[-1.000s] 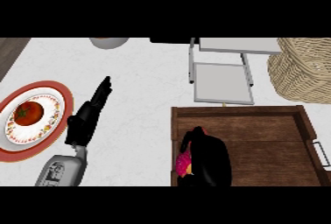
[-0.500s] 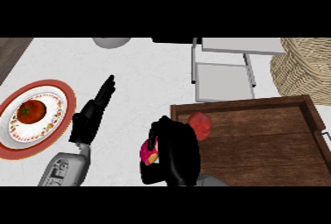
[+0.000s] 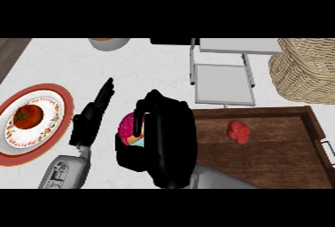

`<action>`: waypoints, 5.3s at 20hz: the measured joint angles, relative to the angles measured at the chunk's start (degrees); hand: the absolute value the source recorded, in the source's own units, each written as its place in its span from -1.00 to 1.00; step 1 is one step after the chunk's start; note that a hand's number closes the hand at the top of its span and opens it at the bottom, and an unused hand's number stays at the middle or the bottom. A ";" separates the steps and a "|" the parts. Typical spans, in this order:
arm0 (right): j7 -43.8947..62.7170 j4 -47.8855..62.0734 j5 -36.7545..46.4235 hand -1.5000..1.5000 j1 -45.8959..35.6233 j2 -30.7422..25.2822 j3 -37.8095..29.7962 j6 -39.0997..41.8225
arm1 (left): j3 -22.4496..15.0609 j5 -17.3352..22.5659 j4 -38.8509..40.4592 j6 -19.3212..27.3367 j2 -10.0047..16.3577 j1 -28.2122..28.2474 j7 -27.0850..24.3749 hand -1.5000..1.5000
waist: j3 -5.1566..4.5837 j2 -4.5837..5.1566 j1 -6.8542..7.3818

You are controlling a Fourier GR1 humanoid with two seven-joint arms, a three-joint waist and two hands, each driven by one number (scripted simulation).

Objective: Pick the cupcake from the tray and place it in the tiered shelf

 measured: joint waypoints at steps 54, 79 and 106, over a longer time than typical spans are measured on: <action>-18.83 31.42 21.88 1.00 -27.76 -4.57 -44.51 -3.06 | 0.87 -1.23 -2.69 -1.00 -0.65 2.07 -0.45 0.00 | 0.16 0.77 -0.27; -18.11 35.52 20.85 -1.00 -22.18 -9.70 -52.53 -12.90 | 2.65 -0.67 -4.79 -2.66 0.04 2.86 1.18 0.00 | 0.08 0.32 -1.12; -9.68 4.21 6.64 -1.00 -20.45 -16.06 -66.47 -5.05 | 3.86 -1.42 -2.86 -2.40 -0.51 3.11 0.07 0.00 | 0.14 -0.20 -2.86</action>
